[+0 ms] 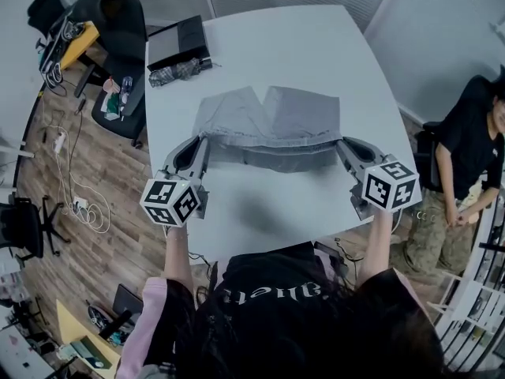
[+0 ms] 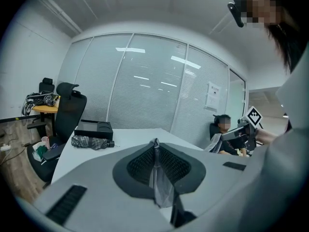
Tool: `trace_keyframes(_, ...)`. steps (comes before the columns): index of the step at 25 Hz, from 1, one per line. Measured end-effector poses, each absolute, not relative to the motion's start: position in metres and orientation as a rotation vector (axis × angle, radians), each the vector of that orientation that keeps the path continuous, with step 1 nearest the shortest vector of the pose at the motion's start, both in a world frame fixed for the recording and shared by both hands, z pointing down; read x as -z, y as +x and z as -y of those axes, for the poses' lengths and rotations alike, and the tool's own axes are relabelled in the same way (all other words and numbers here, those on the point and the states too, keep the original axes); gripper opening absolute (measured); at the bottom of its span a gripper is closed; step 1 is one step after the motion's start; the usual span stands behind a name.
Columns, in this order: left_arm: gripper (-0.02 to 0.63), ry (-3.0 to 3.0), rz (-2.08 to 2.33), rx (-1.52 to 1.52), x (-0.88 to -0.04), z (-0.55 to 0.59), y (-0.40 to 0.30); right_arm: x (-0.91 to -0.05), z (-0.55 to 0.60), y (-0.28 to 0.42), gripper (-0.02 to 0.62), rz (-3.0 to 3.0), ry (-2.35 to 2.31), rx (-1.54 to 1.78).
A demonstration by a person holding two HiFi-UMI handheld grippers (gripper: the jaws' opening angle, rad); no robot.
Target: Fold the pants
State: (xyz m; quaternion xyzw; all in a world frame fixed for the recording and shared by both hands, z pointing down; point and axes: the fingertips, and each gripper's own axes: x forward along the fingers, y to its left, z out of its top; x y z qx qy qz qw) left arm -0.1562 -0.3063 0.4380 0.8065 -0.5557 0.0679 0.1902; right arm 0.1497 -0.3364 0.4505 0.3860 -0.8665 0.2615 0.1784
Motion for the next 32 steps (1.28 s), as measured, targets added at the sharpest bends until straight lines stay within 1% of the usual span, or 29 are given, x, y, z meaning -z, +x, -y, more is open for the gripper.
trace_keyframes(7, 0.048, 2.251, 1.561, -0.311, -0.463, 0.369, -0.162, -0.471, 0.411, 0.145, 0.032, 2.439, 1.056, -0.751)
trace_keyframes(19, 0.048, 2.127, 1.556, -0.483, -0.532, 0.452, -0.184, -0.544, 0.516, 0.128, 0.032, 2.353, 1.022, -0.763)
trace_keyframes(25, 0.049, 2.018, 1.509, -0.574, -0.585, 0.456, -0.189, -0.598, 0.522, 0.124, 0.032, 2.253, 0.989, -0.761)
trace_keyframes(32, 0.049, 1.881, 1.455, -0.607, -0.640, 0.432, -0.193, -0.653, 0.496, 0.130, 0.034, 2.157, 0.968, -0.835)
